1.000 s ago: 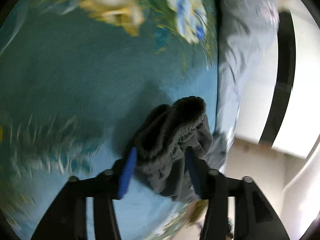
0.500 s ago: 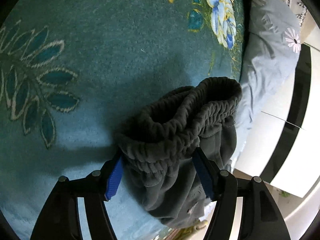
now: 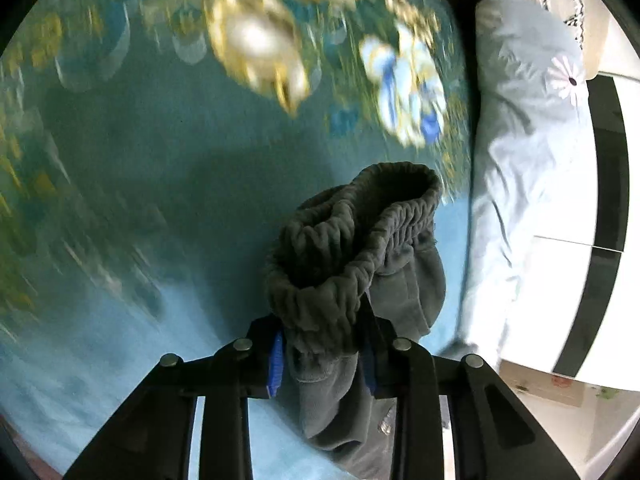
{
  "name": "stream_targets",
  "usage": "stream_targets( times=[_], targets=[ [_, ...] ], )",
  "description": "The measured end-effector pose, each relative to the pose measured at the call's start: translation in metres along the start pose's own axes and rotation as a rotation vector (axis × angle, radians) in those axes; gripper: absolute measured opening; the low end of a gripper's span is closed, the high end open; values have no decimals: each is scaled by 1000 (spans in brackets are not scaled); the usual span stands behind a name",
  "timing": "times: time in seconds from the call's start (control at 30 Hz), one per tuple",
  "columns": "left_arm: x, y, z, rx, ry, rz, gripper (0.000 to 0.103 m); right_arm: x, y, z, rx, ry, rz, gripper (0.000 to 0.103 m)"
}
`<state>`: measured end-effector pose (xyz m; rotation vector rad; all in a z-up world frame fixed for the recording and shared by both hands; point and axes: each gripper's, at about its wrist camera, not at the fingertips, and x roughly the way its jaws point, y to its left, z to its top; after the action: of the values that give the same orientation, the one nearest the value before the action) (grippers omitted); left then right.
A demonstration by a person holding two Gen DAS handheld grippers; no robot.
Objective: Fold clothes
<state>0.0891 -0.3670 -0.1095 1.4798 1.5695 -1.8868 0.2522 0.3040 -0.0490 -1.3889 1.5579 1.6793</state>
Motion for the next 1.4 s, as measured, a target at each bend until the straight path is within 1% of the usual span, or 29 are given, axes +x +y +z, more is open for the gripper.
stream_targets(
  times=[0.03, 0.07, 0.13, 0.17, 0.23, 0.3, 0.4, 0.5, 0.7, 0.73, 0.77, 0.83, 0.87, 0.9, 0.93, 1.0, 1.03, 1.07, 1.1, 1.17, 1.2, 1.23, 1.27, 1.3, 1.4],
  targets=[
    [-5, 4, 9, 16, -4, 35, 33, 2, -1, 2, -2, -3, 22, 64],
    [-9, 9, 15, 18, 2, 52, 33, 5, -2, 5, -3, -6, 43, 65],
    [-11, 20, 22, 6, 28, 65, 33, 12, -6, 8, 3, -7, 68, 65],
    [-12, 25, 22, 6, 34, 74, 33, 16, -9, 9, 12, -10, 77, 65],
    [-8, 23, 20, 8, 23, 109, 34, 25, -13, 13, 28, -15, 95, 65],
    [-2, 21, 18, -17, 8, 127, 35, 31, -18, 17, 46, -27, 120, 65],
    [-21, 36, 6, -64, -4, 133, 36, 35, -20, 26, 65, -63, 178, 65],
    [-23, 38, 4, -55, -5, 146, 37, 36, -12, 38, 48, -105, 251, 65],
    [-26, 38, 2, -45, -13, 168, 38, 65, -11, 61, 70, -70, 211, 63],
    [-24, 37, 3, -44, -14, 171, 38, 68, -9, 63, 73, -66, 209, 58],
    [-22, 36, 5, -43, -15, 175, 38, 72, -7, 65, 80, -59, 214, 48],
    [-22, 36, 6, -41, -17, 176, 38, 74, 0, 65, 79, -59, 216, 40],
    [-22, 37, 6, -40, -18, 175, 38, 73, 5, 65, 69, -61, 217, 29],
    [-23, 37, 6, -39, -18, 173, 38, 69, 11, 65, 45, -60, 228, 21],
    [-24, 37, 7, -36, -19, 170, 38, 64, 18, 63, 12, -67, 245, 11],
    [-27, 39, 7, -30, -14, 160, 38, 35, 37, 56, -112, -129, 321, 10],
    [-26, 39, 8, -26, -11, 158, 38, 24, 40, 52, -151, -159, 351, 10],
    [-26, 40, 8, -24, -9, 159, 38, 18, 38, 50, -173, -179, 356, 10],
    [-26, 41, 8, -23, -8, 160, 38, 15, 35, 49, -185, -191, 349, 10],
    [-24, 44, 9, -30, -3, 164, 38, 38, 14, 59, -110, -132, 243, 10],
    [-24, 44, 9, -27, -1, 166, 38, 51, 7, 64, -70, -102, 216, 10],
    [-24, 44, 9, -24, 1, 169, 39, 64, 0, 69, -33, -76, 195, 10],
    [-23, 44, 9, -20, 4, 171, 39, 70, -4, 72, -18, -67, 196, 10],
    [-23, 44, 10, -17, 6, 172, 39, 70, -2, 72, -32, -70, 194, 11],
    [-21, 46, 11, -20, 11, 174, 40, 66, 8, 73, -83, -69, 163, 23]
  ],
)
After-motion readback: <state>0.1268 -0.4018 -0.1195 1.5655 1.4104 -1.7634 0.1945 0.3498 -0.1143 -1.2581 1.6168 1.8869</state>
